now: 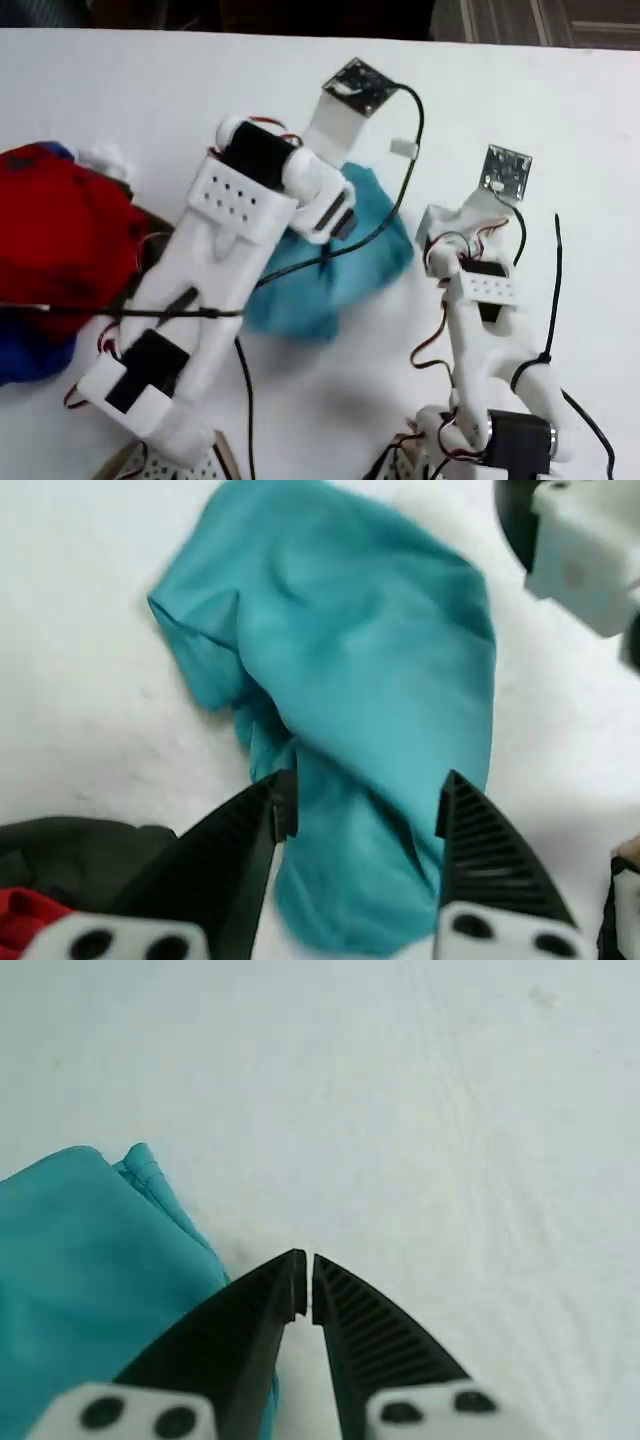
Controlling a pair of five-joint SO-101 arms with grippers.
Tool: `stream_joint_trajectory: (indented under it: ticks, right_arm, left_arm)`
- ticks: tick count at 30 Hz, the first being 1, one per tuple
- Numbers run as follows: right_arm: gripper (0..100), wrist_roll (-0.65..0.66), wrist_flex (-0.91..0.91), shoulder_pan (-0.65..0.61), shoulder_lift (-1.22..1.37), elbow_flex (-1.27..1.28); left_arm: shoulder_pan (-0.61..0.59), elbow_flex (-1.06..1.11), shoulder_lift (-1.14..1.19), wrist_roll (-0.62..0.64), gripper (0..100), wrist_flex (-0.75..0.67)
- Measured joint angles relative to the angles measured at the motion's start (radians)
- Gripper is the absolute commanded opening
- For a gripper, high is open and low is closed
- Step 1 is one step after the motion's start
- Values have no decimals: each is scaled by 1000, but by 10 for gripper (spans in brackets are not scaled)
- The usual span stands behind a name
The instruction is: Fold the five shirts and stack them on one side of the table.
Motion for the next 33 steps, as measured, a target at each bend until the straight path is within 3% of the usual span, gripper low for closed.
stream_joint_trajectory:
  ticks: [7, 15, 20, 23, 26, 28, 33]
  right_arm:
    - [21, 0, 0, 0, 0, 0]
    - [21, 0, 0, 0, 0, 0]
    - [21, 0, 0, 0, 0, 0]
    - [21, 0, 0, 0, 0, 0]
    - [21, 0, 0, 0, 0, 0]
    - [21, 0, 0, 0, 0, 0]
    - [21, 0, 0, 0, 0, 0]
  left_arm:
    - [-40, 8, -2, -2, 263, -12]
    - [-199, 149, 184, -2, 264, -328]
    - [-236, 150, 381, 2, 264, -402]
    - [-229, 150, 453, 0, 199, -413]
    - [-203, 106, 474, 2, 8, -397]
    - [-172, 57, 476, 2, 50, -371]
    - [-100, -94, 477, 0, 26, -285]
